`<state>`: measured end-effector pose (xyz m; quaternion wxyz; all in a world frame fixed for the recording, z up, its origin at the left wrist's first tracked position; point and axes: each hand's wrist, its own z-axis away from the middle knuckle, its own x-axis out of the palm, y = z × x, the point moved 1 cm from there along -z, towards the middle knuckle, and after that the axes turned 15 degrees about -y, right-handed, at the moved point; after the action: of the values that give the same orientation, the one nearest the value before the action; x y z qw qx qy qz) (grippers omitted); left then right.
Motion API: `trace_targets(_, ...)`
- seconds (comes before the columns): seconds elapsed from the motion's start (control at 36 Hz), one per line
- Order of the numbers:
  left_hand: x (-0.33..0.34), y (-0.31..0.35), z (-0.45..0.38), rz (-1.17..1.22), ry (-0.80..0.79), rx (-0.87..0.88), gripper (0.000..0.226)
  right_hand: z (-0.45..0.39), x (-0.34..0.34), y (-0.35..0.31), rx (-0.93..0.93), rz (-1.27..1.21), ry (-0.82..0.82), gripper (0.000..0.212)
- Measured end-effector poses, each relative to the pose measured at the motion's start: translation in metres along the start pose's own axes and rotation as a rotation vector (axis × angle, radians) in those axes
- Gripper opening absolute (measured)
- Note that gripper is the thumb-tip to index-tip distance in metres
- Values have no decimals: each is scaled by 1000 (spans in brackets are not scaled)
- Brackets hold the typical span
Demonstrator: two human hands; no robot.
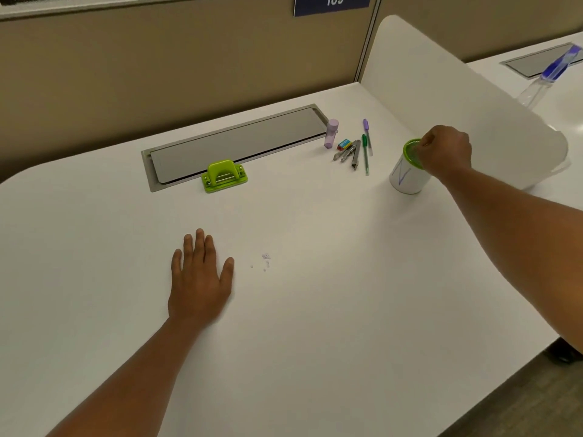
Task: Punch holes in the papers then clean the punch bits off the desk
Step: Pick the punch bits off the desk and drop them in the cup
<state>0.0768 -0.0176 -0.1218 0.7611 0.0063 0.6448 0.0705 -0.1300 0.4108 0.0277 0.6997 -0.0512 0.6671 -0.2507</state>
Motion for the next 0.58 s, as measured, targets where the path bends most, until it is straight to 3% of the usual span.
trace_targets(0.17, 1, 0, -1, 11, -5, -4, 72, 0, 3, 1, 23, -60, 24, 19)
trace_targets(0.31, -2, 3, -2, 31, -23, 1, 74, 4, 2, -8, 41, -62, 14, 36)
trace_targets(0.44, -1, 3, 0, 47, -26, -3, 74, 38, 35, -45, -218, -113, 97, 24)
trace_targets(0.58, -4, 3, 0, 51, -61, -16, 75, 98, 100, -82, -425, -132, -141, 15)
